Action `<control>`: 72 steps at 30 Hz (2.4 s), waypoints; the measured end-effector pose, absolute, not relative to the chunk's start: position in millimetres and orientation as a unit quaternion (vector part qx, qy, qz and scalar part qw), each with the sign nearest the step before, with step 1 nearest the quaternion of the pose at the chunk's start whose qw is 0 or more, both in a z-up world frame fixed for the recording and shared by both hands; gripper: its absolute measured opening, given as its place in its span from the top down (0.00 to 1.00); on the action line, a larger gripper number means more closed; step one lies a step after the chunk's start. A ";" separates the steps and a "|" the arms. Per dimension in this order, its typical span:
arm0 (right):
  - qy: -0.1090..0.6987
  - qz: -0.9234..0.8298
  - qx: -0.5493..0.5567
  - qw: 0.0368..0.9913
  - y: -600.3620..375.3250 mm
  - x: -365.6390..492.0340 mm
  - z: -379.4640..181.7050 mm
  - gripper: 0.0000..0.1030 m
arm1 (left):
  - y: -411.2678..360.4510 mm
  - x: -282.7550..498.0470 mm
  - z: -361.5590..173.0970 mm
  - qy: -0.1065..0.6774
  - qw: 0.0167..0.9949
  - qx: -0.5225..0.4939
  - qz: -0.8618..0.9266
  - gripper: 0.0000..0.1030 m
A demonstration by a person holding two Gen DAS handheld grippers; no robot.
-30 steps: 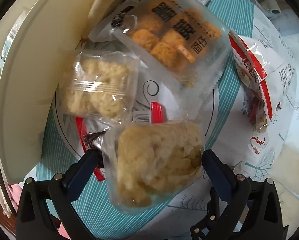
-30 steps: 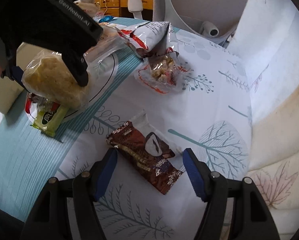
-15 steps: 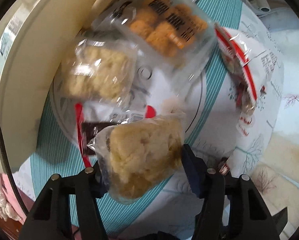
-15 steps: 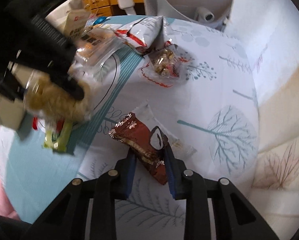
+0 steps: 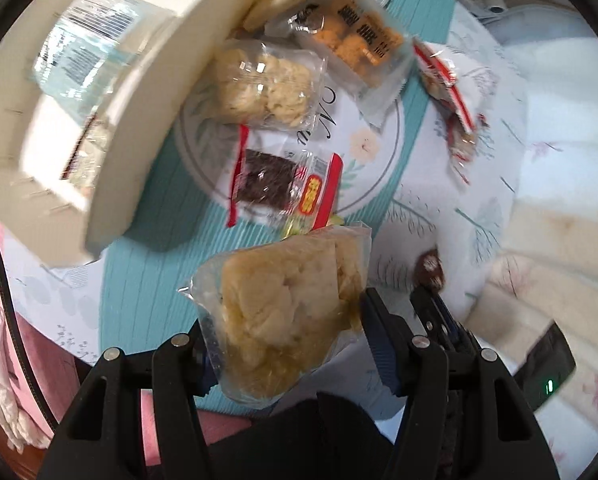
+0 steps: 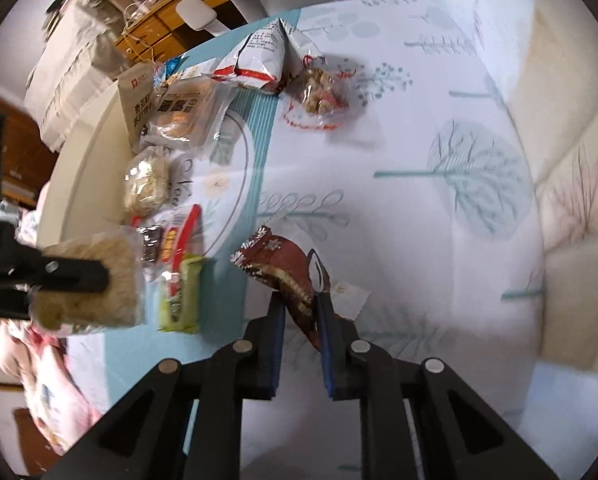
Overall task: Organize snacks
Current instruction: 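Carry both packets into the white tray and open both grippers, then move both grippers back to the packets on the plate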
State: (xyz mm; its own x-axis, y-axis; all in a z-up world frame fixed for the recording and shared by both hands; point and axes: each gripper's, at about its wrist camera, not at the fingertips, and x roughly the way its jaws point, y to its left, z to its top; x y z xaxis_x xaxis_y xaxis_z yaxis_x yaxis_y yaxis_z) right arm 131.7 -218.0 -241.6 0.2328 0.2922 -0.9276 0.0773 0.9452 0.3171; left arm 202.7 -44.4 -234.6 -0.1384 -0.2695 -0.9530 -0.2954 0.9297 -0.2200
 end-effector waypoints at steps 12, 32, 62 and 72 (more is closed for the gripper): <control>0.606 0.087 0.239 0.754 -160.9 111.8 -202.5 0.87 | 40.4 173.1 -139.6 0.695 0.695 -0.176 -0.052 0.43; 0.477 0.175 0.280 0.814 -18.8 104.9 -141.8 0.87 | 157.4 168.5 -102.8 0.566 0.809 -0.073 -0.142 0.42; 0.481 0.116 0.286 0.820 14.3 104.8 -166.3 0.48 | 182.4 172.8 -118.1 0.521 0.844 -0.018 -0.122 0.22; 0.498 0.018 0.251 0.830 -37.7 83.4 -181.0 0.43 | 103.0 190.8 -107.0 0.520 0.827 0.038 -0.210 0.22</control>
